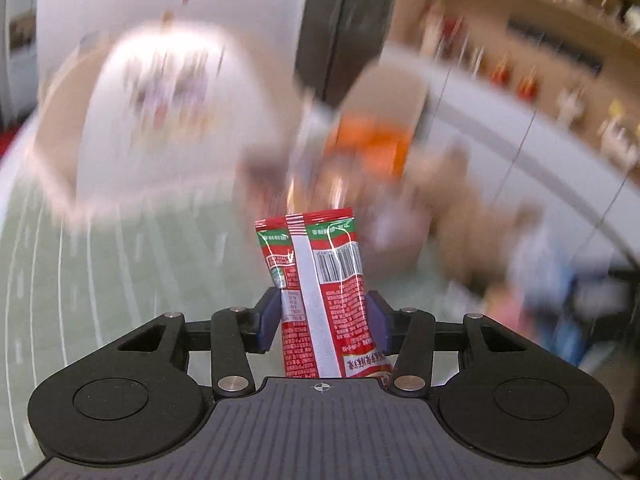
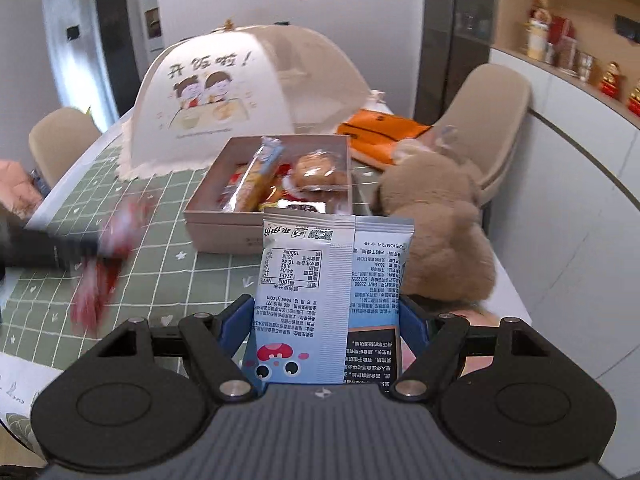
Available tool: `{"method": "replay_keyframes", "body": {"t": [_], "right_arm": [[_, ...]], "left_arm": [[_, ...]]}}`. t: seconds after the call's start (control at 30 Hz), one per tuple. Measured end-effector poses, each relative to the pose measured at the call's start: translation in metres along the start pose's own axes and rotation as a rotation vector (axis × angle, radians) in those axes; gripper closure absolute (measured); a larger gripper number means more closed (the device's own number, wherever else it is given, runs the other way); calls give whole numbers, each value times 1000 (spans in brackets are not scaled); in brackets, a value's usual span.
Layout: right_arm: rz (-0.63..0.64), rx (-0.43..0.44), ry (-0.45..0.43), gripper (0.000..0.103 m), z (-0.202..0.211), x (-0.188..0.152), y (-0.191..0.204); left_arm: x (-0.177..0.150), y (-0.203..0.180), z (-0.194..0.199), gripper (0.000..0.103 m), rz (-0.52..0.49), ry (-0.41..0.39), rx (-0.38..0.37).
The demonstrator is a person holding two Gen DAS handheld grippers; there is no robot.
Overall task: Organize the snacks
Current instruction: 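Carry the red packet and blue bar over the pink box and release both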
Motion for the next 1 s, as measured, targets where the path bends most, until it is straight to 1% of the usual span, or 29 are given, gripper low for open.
{"method": "replay_keyframes", "body": {"t": [0.07, 0.1, 0.13, 0.17, 0.2, 0.23, 0.27, 0.33, 0.37, 0.43, 0.47, 0.53, 0.6, 0.67, 0.7, 0.73, 0.77, 0.8, 0.83, 0.87, 0.9, 0.93, 0.97, 1.0], "right_arm": [[-20, 4, -4, 26, 2, 2, -2], [-24, 7, -8, 26, 3, 4, -3], [-25, 12, -10, 26, 2, 7, -2], [-23, 18, -12, 26, 2, 9, -2], [-17, 20, -10, 25, 1, 11, -2], [-9, 14, -3, 25, 1, 12, -1], [0, 7, 5, 25, -1, 13, -1], [6, 8, 23, 25, -5, 13, -3], [1, 13, 31, 25, -5, 12, -3], [-3, 31, 34, 25, -7, 15, -5], [4, 34, 25, 25, -8, 19, -5], [27, 31, -5, 25, -10, 34, -3], [48, 34, -52, 25, -14, 62, -3], [76, 12, -88, 25, -25, 97, -1], [83, 3, -100, 23, -35, 116, 0], [82, 8, -107, 19, -50, 137, -1], [77, 29, -105, 14, -66, 154, -3], [82, 61, -86, 13, -85, 169, -2], [96, 72, -58, 13, -106, 181, 2], [108, 39, -35, 13, -124, 187, 6], [114, -4, -11, 13, -138, 188, 10], [113, -21, 11, 13, -146, 187, 13], [100, -2, 24, 13, -150, 182, 14], [72, 37, 15, 13, -149, 174, 14]], "left_arm": [[37, -16, -5, 49, -4, -98, -30], [53, -22, -16, 47, -9, -114, -41], [67, -26, -31, 47, -7, -109, -59], [78, -25, -46, 46, 20, -107, -88], [86, -21, -58, 49, 64, -115, -114], [92, -15, -67, 50, 113, -129, -134], [96, -8, -75, 50, 165, -139, -157], [98, 5, -83, 50, 225, -135, -182], [97, 13, -85, 50, 247, -131, -177], [92, 29, -82, 50, 278, -125, -108], [84, 36, -76, 50, 298, -116, -73], [66, 48, -61, 50, 328, -90, -64], [44, 53, -44, 50, 353, -66, -83], [31, 55, -34, 50, 357, -42, -96], [26, 55, -29, 50, 355, -38, -96], [23, 57, -23, 50, 357, -40, -95], [20, 57, -21, 50, 362, -37, -97], [16, 58, -19, 50, 369, -31, -98], [11, 60, -17, 50, 376, -25, -93], [4, 63, -15, 50, 381, -17, -81], [-1, 65, -13, 50, 384, -10, -69], [-6, 68, -13, 50, 389, -5, -57], [-13, 72, -12, 50, 396, 2, -46], [-20, 76, -11, 50, 403, 14, -32]]}}
Point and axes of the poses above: each gripper's, at about its wrist camera, not at the fingertips, and z roughly against the way its jaws point, y to its left, x to its top, the point moved 1 cm from there along -z, roughly the way its jaws point, and after that the axes turned 13 degrees about z, right-handed, at the moved point
